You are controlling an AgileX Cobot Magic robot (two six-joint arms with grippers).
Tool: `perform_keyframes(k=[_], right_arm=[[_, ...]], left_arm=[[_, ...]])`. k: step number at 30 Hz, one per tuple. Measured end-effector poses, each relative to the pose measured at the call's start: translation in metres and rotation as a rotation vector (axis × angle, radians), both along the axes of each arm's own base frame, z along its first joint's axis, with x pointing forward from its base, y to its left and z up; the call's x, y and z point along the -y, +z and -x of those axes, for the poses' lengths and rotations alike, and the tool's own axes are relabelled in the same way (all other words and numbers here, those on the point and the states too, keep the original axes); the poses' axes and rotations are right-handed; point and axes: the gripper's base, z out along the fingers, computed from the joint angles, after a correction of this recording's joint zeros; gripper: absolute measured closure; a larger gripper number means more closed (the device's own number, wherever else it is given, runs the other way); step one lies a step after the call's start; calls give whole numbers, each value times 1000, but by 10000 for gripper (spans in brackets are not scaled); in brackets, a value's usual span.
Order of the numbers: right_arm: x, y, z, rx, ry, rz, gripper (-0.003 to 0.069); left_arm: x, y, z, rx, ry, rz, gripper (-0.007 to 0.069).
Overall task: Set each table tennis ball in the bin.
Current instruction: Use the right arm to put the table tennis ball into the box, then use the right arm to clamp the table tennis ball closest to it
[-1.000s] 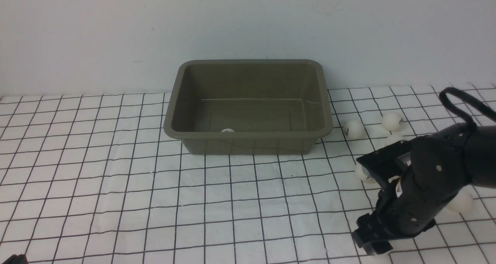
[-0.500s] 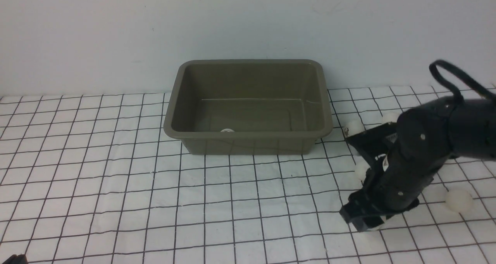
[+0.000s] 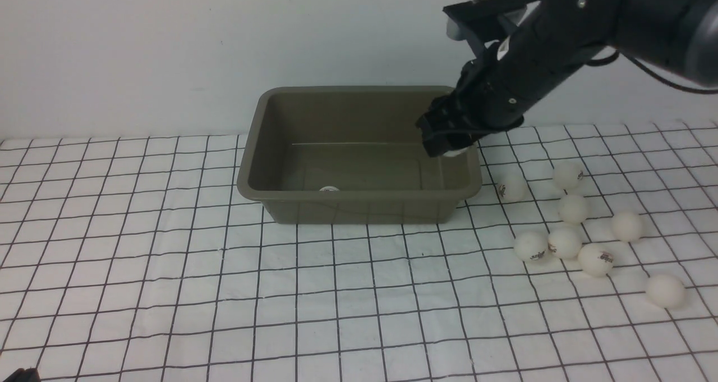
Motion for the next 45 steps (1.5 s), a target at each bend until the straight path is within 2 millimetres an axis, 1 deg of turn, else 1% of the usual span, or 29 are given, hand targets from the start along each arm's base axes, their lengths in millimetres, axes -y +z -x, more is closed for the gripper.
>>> perform_keyframes(k=[1,4,6,9,13,16,19,22,24,25,27,28,29,30,31,32,33,34,35,36,40,42,44,45], right_arm=[[-6,-11,-14,-12,3,11,298],[-16,-30,-35,-35,8,25,298],[-22,-43,-48,-53,11,33,298],[-27,-54,-57,-79,17,45,298],[-28,-64,-61,-104,21,59,280],[-29,-68,-62,-117,22,64,238],[-29,-68,-62,-118,22,65,202],[-29,-68,-62,-117,22,64,184],[-27,-63,-60,-127,24,70,171],[-25,-56,-57,-127,25,73,169],[-14,-25,-52,-79,13,79,166],[-3,-6,-49,-40,-7,82,166],[5,6,-47,-14,-24,85,165],[18,24,-44,21,-55,85,165],[36,41,-39,50,-94,86,165],[52,51,-35,61,-127,87,165],[70,56,-31,59,-164,89,165],[88,54,-29,46,-202,92,165],[97,49,-29,29,-222,91,165],[106,40,-29,6,-242,94,165],[117,19,-31,-41,-269,99,165],[119,6,-33,-64,-275,103,165],[119,-1,-35,-72,-275,104,165],[118,-10,-38,-89,-275,106,165]], left_arm=[[0,0,0,0,0,0,629],[0,0,0,0,0,0,629],[0,0,0,0,0,0,629],[0,0,0,0,0,0,629],[0,0,0,0,0,0,629],[0,0,0,0,0,0,629],[0,0,0,0,0,0,629],[0,0,0,0,0,0,629],[0,0,0,0,0,0,629],[0,0,0,0,0,0,629],[0,0,0,0,0,0,629],[0,0,0,0,0,0,629],[0,0,0,0,0,0,629],[0,0,0,0,0,0,629],[0,0,0,0,0,0,629],[0,0,0,0,0,0,629],[0,0,0,0,0,0,629],[0,0,0,0,0,0,629],[0,0,0,0,0,0,629],[0,0,0,0,0,0,629],[0,0,0,0,0,0,629],[0,0,0,0,0,0,629],[0,0,0,0,0,0,629],[0,0,0,0,0,0,629]])
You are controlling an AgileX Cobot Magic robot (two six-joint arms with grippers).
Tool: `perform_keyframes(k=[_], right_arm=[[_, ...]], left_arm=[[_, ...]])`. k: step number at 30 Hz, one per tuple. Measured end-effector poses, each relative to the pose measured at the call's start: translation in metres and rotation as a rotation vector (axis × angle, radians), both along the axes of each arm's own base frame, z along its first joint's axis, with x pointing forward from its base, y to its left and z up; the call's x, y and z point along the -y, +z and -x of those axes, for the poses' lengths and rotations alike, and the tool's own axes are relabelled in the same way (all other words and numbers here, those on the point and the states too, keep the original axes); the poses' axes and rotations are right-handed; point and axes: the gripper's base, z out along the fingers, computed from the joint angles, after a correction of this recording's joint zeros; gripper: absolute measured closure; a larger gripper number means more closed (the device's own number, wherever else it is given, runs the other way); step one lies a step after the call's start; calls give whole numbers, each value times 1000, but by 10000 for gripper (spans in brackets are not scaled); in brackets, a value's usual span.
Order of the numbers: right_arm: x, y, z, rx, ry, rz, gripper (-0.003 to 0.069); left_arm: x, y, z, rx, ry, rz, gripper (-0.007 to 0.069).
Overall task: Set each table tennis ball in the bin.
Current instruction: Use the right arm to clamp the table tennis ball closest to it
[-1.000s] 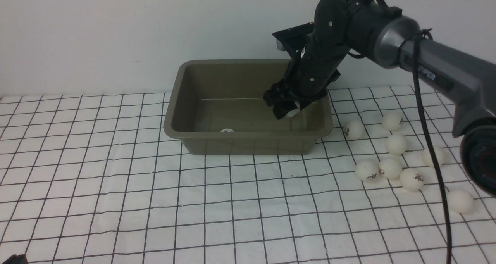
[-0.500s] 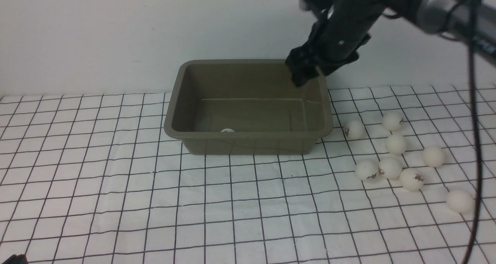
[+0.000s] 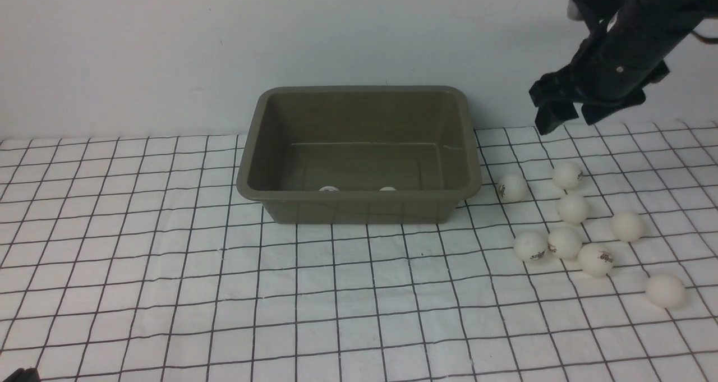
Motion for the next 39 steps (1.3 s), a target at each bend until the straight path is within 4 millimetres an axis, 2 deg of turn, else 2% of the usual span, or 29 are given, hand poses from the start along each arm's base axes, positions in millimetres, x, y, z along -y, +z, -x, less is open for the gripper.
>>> perform_keyframes(k=[1,3,4,10,15,25,33,39], right_arm=[[0,-3,-1,-2,1,-1,165],[-3,-21,-9,-22,1,-4,165],[-3,-22,-10,-25,1,-3,165],[-9,-72,-24,-112,29,-31,165],[-13,-84,-28,-119,48,-55,165],[-18,-90,-47,-113,50,-79,165],[-18,-101,-49,-143,51,-75,165],[-19,-119,-50,-181,49,-73,165]], left_arm=[[0,0,0,0,0,0,629],[0,0,0,0,0,0,629],[0,0,0,0,0,0,629],[0,0,0,0,0,0,629],[0,0,0,0,0,0,629],[0,0,0,0,0,0,629],[0,0,0,0,0,0,629],[0,0,0,0,0,0,629]])
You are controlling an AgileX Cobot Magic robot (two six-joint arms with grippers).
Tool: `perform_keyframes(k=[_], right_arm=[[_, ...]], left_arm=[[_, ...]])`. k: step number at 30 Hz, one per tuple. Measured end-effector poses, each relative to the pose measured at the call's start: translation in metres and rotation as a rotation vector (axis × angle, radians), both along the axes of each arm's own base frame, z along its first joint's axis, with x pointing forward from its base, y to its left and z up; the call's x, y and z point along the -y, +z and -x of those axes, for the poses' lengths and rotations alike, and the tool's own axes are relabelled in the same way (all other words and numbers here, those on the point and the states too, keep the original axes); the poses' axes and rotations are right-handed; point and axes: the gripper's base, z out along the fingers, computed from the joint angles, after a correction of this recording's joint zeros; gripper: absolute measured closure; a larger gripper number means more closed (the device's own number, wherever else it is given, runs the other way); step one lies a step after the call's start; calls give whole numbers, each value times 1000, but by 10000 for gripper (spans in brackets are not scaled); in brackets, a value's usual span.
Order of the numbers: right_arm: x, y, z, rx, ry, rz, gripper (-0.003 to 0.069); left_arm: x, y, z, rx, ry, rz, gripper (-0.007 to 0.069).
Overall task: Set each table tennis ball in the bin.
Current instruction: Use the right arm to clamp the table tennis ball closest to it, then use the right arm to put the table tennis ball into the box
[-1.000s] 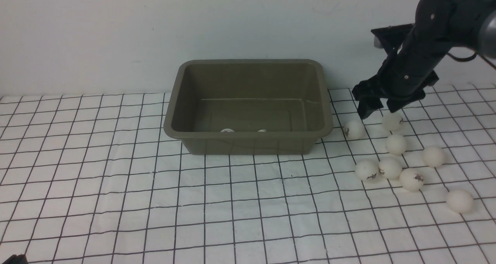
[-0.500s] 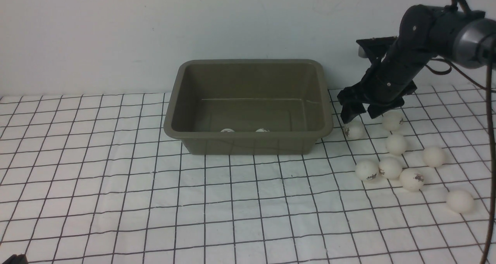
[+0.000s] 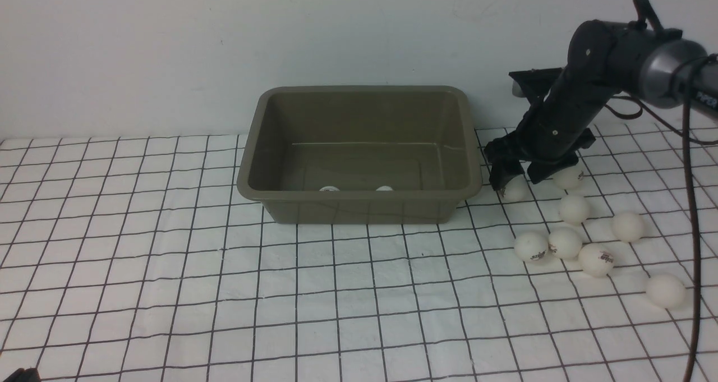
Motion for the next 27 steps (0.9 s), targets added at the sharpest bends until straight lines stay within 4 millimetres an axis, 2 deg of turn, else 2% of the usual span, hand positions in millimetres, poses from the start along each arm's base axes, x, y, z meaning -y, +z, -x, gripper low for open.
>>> perform_keyframes(k=[3,9,15,21,23,24,27], right_arm=[[0,-6,0,-12,0,2,190],[0,-8,-1,-16,0,3,292],[0,-5,-2,-13,2,2,295],[-2,23,-8,15,14,-6,295],[-3,37,-12,49,15,-13,295],[-3,52,-15,90,15,-21,295],[-7,81,-13,154,17,-62,295]], left_arm=[[0,0,0,0,0,0,629],[0,0,0,0,0,0,629],[0,0,0,0,0,0,629],[0,0,0,0,0,0,629],[0,0,0,0,0,0,629],[0,0,0,0,0,0,629],[0,0,0,0,0,0,629]])
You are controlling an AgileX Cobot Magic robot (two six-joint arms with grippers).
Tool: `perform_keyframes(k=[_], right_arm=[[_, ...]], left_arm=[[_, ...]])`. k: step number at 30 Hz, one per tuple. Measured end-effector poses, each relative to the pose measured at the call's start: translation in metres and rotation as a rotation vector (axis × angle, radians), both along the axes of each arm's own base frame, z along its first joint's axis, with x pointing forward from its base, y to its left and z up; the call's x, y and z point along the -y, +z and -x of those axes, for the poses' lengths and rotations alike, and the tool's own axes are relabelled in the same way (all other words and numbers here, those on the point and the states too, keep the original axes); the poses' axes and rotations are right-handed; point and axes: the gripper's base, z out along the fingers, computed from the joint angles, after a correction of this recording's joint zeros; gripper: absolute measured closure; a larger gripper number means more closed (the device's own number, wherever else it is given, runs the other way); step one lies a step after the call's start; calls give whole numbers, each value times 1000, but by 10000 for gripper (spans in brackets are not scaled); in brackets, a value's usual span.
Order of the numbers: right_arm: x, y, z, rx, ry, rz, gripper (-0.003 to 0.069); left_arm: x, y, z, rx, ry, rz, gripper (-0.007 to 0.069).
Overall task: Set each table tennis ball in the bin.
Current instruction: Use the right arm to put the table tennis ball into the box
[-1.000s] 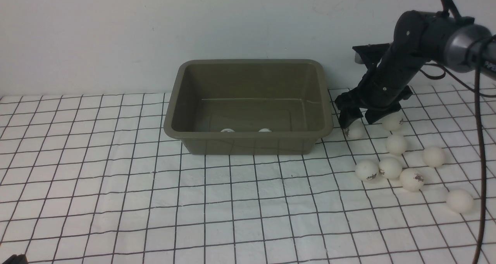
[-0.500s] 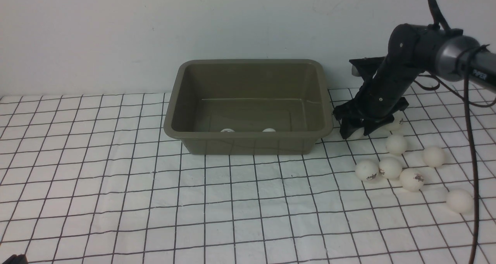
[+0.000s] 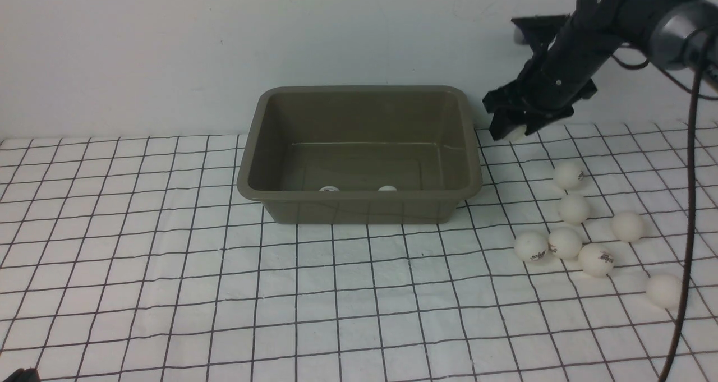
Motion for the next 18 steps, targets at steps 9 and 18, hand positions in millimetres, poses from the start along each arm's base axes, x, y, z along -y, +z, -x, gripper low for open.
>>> perform_keyframes(k=[9,18], right_arm=[[-69,23,22,41,199,-113,295],[-113,-11,28,22,297,-38,295]], left_arm=[[0,0,0,0,0,0,629],[0,0,0,0,0,0,629]])
